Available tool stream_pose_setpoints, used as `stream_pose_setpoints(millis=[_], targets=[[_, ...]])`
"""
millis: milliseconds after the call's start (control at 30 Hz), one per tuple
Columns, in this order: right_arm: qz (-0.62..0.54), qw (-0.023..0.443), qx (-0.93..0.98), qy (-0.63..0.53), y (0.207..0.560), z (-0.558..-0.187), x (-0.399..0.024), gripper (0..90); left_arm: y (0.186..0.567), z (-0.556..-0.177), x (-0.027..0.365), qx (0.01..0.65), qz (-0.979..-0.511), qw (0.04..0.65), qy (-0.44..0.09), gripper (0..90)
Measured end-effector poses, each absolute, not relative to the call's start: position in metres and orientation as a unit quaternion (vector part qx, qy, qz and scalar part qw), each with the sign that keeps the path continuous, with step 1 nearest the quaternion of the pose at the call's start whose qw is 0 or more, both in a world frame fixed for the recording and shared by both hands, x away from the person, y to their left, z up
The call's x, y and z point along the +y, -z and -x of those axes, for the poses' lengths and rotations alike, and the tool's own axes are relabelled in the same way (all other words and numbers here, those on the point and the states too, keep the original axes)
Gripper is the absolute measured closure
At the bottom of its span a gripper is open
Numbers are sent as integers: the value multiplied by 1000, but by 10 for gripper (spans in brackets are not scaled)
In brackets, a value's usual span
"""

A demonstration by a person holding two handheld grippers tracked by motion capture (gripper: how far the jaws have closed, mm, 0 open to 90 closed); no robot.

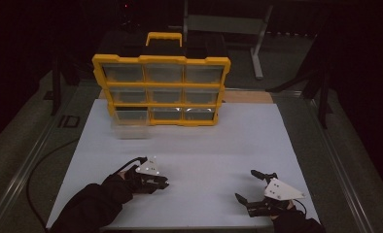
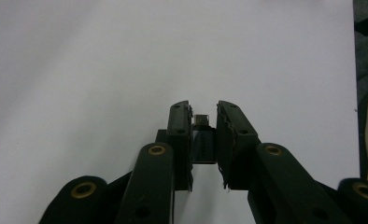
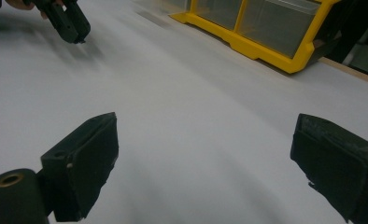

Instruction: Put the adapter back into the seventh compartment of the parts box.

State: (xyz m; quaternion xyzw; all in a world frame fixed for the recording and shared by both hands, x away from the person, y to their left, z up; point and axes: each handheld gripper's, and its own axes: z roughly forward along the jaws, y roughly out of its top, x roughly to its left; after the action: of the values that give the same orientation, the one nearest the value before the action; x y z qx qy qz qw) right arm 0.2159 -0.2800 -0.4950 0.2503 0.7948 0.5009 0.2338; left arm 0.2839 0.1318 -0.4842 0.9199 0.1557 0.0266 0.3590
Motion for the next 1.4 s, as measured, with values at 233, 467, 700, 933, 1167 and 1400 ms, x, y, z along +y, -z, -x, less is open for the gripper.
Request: stream_pose_setpoints(millis=[233, 467, 700, 933, 1167, 1400], targets=[[-250, 234, 795, -501, 495, -216, -280, 78, 474, -286, 134, 154, -919, 361, -31, 759], [-250, 234, 794, -502, 495, -216, -280, 78, 466, -289, 134, 151, -920, 360, -33, 759], [-250, 234, 795, -501, 495, -216, -280, 78, 457, -289, 134, 148, -918, 366, -38, 759], [-249, 234, 795, -502, 495, -216, -280, 78, 450, -292, 137, 147, -920, 361, -43, 759], [-250, 234, 794, -502, 495, -216, -280, 78, 444, -296, 142, 156, -916, 366, -48, 760], [-250, 234, 795, -501, 495, -216, -280, 78, 435, -300, 147, 163, -913, 371, -54, 759]])
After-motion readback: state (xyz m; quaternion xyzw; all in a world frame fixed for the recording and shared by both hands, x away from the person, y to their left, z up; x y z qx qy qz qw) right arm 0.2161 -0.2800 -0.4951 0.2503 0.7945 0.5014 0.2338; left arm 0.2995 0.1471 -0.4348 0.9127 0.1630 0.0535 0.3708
